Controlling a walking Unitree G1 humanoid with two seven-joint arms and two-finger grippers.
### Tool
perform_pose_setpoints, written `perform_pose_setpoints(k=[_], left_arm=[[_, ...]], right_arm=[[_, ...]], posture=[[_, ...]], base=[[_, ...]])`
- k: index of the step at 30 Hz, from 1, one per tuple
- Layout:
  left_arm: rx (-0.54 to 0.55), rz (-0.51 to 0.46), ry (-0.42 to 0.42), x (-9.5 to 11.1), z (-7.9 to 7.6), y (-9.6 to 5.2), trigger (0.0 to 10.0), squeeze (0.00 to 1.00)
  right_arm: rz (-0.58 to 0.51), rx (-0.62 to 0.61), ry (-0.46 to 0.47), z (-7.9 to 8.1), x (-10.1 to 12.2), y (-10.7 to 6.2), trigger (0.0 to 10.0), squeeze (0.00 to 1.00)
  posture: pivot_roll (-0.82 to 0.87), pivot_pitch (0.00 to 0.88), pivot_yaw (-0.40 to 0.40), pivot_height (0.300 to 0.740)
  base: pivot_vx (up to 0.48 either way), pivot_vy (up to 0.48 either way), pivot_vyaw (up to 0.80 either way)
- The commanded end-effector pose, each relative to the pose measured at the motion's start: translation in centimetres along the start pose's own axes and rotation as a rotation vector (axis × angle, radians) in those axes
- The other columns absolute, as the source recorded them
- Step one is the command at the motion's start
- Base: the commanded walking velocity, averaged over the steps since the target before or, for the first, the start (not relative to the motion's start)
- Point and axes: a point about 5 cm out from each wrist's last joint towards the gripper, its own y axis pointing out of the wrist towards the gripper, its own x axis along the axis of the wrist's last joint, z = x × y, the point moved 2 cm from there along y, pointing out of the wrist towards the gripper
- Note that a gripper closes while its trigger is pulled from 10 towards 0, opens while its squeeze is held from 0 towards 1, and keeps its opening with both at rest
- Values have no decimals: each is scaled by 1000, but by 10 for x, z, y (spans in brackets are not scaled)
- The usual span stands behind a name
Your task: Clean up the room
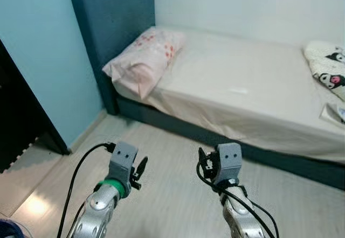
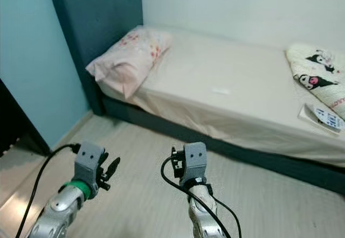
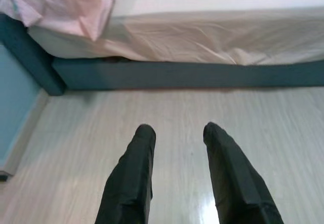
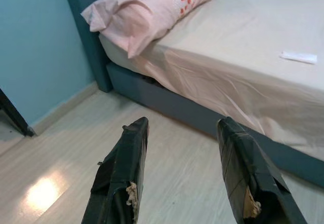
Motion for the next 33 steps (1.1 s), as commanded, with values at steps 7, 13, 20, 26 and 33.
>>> perform_pose_setpoints(k=[7, 13, 20, 26, 33], left_arm=[[-16, -1, -16, -2, -4, 0, 10000, 0], [-21, -11, -26, 0, -5, 0, 10000, 0], [-19, -1, -15, -2, -5, 0, 10000, 0], [-15, 2, -12, -3, -5, -1, 10000, 0], [-15, 2, -11, -3, -5, -1, 10000, 0]], right_arm=[[22, -8, -1, -3, -7, -4, 10000, 0], [22, -8, -1, -3, -7, -4, 10000, 0], [10, -2, -18, -2, -5, -4, 10000, 0], [11, 3, -19, -1, -5, -4, 10000, 0], [12, 7, -21, -1, -5, -4, 10000, 0]], posture=[[-95, 75, 73, 740], [-95, 74, 73, 740], [-95, 73, 71, 740], [-94, 72, 69, 740], [-93, 69, 66, 740]], base=[[0, 0, 0], [0, 0, 0], [0, 0, 0], [0, 0, 0], [0, 0, 0]])
